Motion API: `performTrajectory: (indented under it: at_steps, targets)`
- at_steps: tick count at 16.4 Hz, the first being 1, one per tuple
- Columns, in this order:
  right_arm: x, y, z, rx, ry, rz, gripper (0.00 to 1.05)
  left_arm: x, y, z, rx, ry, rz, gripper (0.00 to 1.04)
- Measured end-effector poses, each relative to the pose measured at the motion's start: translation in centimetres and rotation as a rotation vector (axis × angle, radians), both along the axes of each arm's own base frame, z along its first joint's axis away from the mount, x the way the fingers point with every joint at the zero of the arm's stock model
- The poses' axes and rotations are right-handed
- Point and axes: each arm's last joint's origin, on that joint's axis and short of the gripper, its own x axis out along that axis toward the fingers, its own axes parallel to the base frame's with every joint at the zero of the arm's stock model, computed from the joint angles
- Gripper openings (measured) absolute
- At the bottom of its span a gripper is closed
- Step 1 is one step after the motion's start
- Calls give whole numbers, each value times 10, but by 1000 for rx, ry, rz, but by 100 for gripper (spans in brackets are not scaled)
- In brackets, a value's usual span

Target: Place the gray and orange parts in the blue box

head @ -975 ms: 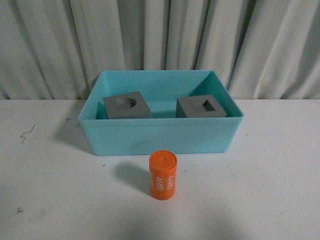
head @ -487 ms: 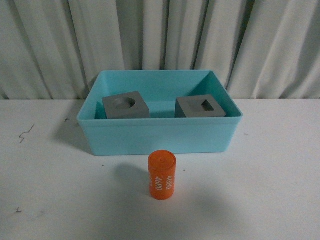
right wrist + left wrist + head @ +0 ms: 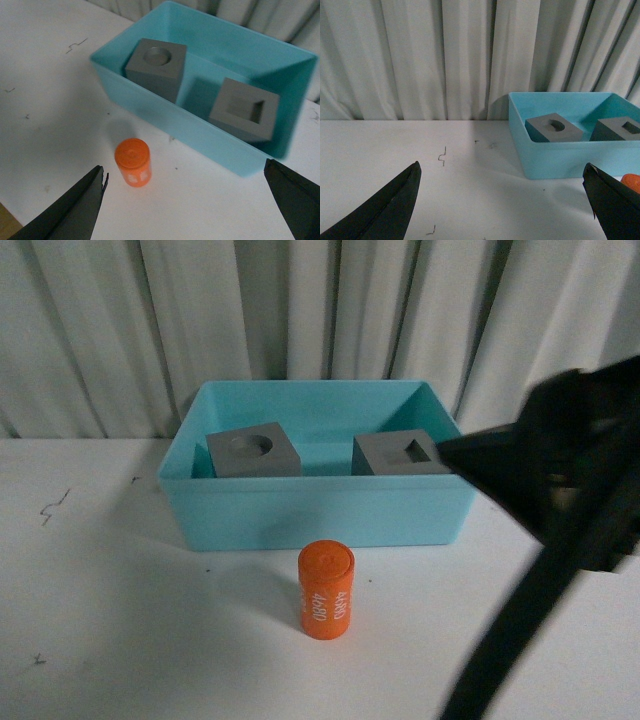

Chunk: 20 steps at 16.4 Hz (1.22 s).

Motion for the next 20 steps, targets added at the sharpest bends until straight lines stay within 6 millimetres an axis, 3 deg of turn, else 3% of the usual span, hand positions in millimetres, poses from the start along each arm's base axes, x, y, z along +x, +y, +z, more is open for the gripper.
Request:
performTrajectory:
  at_steps: [1, 2, 4, 6, 16, 20]
  targets:
    - [8, 14, -3, -24, 12, 27, 98, 0, 0, 0, 0, 0, 0, 98]
    - [28, 47, -33, -98, 102, 68, 98, 0, 0, 0, 0, 0, 0, 98]
    - [53, 96, -63, -158, 175, 124, 98, 0, 0, 0, 0, 0, 0, 98]
    - [56, 109, -75, -183, 200, 125, 98, 0, 0, 0, 0, 0, 0, 98]
    - [64, 115, -102, -241, 303, -3, 98, 0, 0, 0, 0, 0, 0, 98]
    - [64, 115, -104, -242, 319, -9, 61, 0, 0, 0, 0, 0, 0, 98]
